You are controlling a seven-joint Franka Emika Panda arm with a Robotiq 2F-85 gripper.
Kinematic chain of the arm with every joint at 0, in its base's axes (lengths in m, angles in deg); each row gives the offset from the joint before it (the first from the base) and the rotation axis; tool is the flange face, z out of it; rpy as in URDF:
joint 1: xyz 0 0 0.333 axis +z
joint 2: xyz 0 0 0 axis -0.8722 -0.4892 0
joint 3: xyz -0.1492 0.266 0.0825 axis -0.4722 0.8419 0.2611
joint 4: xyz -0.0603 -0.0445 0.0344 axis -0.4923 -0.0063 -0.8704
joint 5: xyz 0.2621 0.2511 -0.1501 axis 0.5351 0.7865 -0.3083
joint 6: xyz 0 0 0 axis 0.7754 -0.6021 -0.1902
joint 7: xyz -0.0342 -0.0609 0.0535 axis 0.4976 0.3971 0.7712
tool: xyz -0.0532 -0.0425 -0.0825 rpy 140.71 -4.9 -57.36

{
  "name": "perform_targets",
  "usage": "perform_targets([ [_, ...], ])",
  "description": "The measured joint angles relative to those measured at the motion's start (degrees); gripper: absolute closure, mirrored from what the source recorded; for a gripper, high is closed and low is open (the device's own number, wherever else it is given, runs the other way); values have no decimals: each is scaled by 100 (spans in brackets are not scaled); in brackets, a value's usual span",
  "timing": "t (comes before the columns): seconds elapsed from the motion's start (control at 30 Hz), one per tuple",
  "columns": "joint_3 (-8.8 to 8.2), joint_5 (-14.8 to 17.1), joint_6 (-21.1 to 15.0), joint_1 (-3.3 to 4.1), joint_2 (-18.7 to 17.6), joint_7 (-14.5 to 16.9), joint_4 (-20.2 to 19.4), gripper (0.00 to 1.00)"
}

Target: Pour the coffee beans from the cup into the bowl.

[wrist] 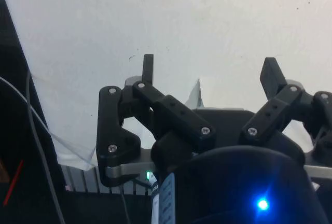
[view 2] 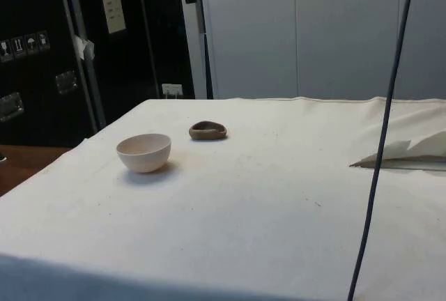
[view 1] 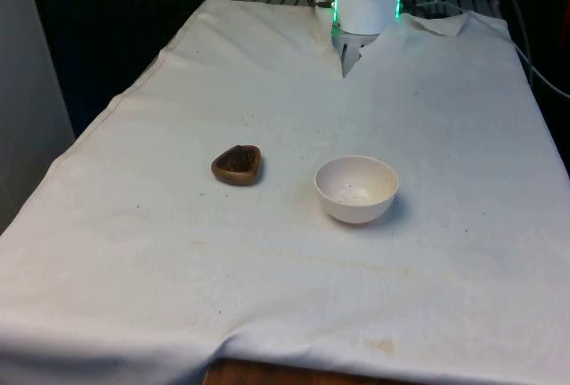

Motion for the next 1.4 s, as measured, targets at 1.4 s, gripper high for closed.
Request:
perform_targets([
  [1.4, -327, -309, -951, -63, -773, 218, 80, 0],
])
